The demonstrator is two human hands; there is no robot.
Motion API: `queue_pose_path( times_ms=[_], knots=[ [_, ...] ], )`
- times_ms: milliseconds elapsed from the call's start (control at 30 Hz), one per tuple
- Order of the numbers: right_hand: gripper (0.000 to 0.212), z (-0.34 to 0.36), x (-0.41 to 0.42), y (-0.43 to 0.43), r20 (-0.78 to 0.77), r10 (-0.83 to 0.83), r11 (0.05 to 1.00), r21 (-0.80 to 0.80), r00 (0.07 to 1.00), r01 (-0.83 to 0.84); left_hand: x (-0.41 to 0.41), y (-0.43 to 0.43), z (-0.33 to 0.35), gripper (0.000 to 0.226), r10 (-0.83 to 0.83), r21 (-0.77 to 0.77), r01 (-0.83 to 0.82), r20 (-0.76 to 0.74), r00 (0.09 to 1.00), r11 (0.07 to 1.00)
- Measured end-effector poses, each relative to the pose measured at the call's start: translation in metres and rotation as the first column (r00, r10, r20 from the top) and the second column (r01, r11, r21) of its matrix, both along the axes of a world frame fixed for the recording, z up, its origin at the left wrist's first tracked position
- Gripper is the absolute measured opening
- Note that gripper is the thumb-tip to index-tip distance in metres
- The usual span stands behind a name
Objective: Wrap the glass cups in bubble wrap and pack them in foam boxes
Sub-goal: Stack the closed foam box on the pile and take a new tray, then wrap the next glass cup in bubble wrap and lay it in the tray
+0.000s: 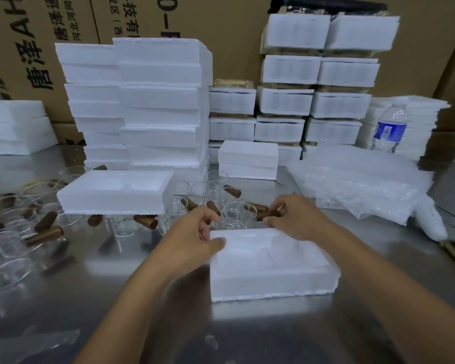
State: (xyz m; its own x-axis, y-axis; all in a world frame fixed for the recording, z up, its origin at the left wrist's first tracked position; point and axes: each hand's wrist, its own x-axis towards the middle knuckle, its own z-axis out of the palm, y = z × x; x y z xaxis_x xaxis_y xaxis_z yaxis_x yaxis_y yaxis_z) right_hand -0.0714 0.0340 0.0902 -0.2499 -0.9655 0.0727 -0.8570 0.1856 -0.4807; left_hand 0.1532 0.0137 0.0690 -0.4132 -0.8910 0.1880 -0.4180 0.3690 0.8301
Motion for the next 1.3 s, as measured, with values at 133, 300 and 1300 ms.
queue_pose_path(
  times_ms=[133,300,1300],
  knots=[
    [0.010,-0.001,-0.008,0.001,0.160,0.055,0.997,-0.069,0.986,-0.045,-0.002,0.002,-0.001,0.026,-0.048,0.078,0.045,0.040,0.998,0.996],
    [0.006,0.003,-0.016,0.010,0.298,0.107,0.970,-0.243,0.949,-0.033,-0.005,0.002,0.000,0.024,-0.016,0.069,0.014,0.029,0.999,0.998],
    [0.039,0.018,0.005,0.060,0.735,0.427,0.864,-0.503,0.527,0.002,-0.032,0.018,0.016,0.084,-0.141,0.139,0.338,-0.716,0.684,0.931]
  ],
)
